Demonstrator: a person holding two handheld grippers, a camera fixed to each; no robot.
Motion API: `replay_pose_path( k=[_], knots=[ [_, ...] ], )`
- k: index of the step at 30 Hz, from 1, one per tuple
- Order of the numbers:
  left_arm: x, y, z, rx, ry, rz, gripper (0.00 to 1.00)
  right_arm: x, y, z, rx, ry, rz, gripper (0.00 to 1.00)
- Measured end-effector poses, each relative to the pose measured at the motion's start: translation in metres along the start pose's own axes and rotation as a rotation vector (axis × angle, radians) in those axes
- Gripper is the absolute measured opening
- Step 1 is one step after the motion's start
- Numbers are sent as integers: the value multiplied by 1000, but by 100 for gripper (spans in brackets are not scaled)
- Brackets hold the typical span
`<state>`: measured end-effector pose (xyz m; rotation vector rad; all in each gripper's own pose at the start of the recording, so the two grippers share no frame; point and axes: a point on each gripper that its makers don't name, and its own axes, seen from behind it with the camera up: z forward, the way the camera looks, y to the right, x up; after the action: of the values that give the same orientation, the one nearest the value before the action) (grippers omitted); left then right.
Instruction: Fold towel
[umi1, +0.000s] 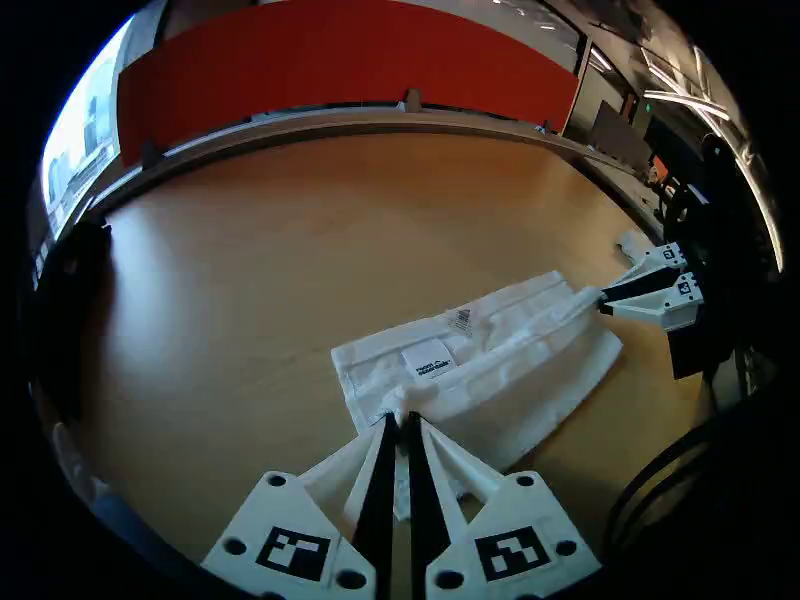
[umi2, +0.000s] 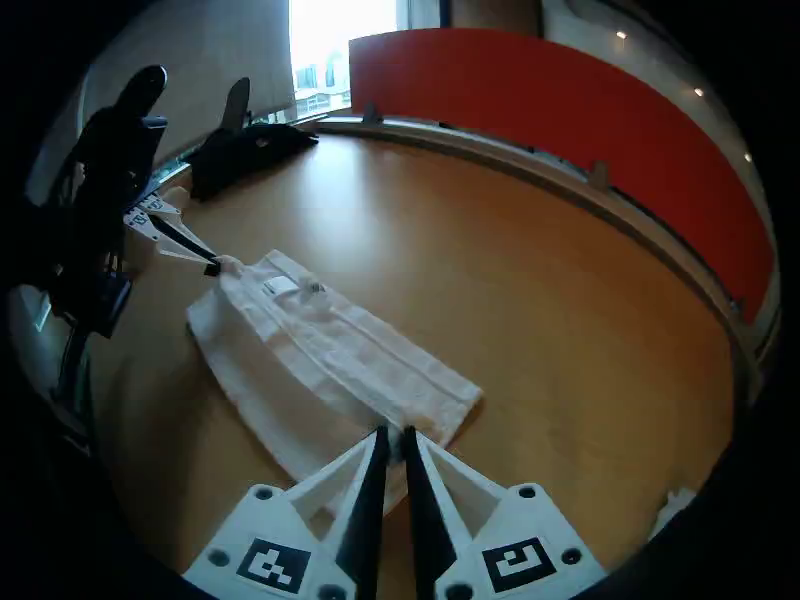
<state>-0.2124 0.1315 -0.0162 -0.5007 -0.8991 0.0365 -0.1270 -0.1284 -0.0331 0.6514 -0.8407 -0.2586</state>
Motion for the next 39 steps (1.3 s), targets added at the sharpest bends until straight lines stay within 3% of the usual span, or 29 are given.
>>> replay_pose_path(
  k=[4, 11, 15, 20, 23, 26, 29, 31, 35, 39],
  knots=[
    [1, -4, 6, 14, -5, 1, 14, 0, 6, 6, -28, -2, -7, 26],
    [5, -14, 12, 45, -6, 21, 32, 5, 17, 13, -68, 4, -3, 58],
    [7, -24, 13, 71, -10, 39, 40, 7, 24, 15, -84, 6, 5, 63],
    [9, -32, 13, 91, -14, 47, 42, 11, 32, 15, -102, 14, 18, 65],
    [12, -36, 12, 103, -7, 49, 42, 14, 37, 13, -114, 20, 18, 71],
    [16, -38, 10, 111, 3, 55, 59, 17, 40, 12, -125, 24, 16, 72],
    [18, -36, 8, 104, 8, 62, 76, 19, 43, 10, -133, 30, 16, 81],
    [18, -34, 6, 95, 7, 61, 98, 20, 44, 8, -137, 34, 18, 87],
    [16, -30, 3, 84, 5, 49, 100, 20, 43, 4, -142, 40, 22, 95],
    [13, -28, 0, 81, 9, 37, 100, 17, 39, -1, -138, 42, 25, 96]
  ],
)
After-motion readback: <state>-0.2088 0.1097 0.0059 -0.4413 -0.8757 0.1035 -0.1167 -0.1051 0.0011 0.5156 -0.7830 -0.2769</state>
